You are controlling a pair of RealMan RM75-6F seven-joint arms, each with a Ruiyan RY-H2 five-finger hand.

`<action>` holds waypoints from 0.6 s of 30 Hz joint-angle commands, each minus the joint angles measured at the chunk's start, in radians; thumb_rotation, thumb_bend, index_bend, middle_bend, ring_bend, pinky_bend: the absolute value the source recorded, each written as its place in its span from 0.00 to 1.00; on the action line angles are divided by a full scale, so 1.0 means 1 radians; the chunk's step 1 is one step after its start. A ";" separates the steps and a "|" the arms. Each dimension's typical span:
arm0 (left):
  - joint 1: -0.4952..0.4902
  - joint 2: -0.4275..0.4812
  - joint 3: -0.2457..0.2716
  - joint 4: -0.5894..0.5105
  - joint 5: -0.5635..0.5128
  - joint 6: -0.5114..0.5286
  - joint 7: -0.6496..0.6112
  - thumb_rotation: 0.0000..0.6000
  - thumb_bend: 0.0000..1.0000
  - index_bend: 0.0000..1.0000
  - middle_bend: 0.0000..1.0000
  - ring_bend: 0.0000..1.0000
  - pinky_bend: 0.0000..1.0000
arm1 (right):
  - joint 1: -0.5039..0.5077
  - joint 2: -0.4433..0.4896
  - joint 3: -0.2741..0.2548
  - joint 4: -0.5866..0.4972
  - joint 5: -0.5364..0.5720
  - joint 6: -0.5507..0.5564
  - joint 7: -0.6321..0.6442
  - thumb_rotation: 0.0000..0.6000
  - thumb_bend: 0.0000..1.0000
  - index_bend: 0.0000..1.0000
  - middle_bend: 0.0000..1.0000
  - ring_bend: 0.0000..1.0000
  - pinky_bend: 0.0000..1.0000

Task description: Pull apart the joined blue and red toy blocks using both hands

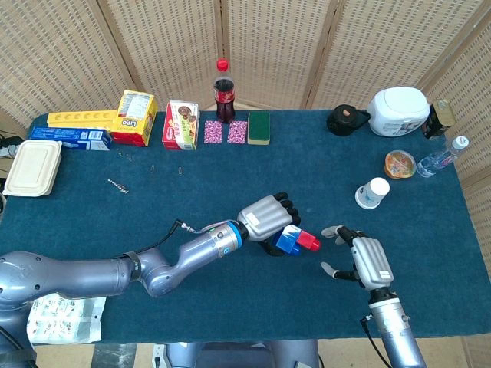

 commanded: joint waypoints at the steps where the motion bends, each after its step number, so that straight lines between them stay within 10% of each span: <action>1: -0.009 -0.005 0.009 0.003 -0.007 0.003 0.003 0.70 0.28 0.46 0.33 0.23 0.15 | 0.025 -0.025 0.020 -0.014 0.039 -0.007 -0.064 1.00 0.25 0.33 0.37 0.44 0.38; 18: -0.027 -0.063 0.035 0.032 -0.052 0.115 0.038 0.69 0.28 0.46 0.33 0.23 0.15 | 0.089 -0.081 0.056 -0.045 0.140 0.008 -0.279 1.00 0.25 0.33 0.37 0.44 0.37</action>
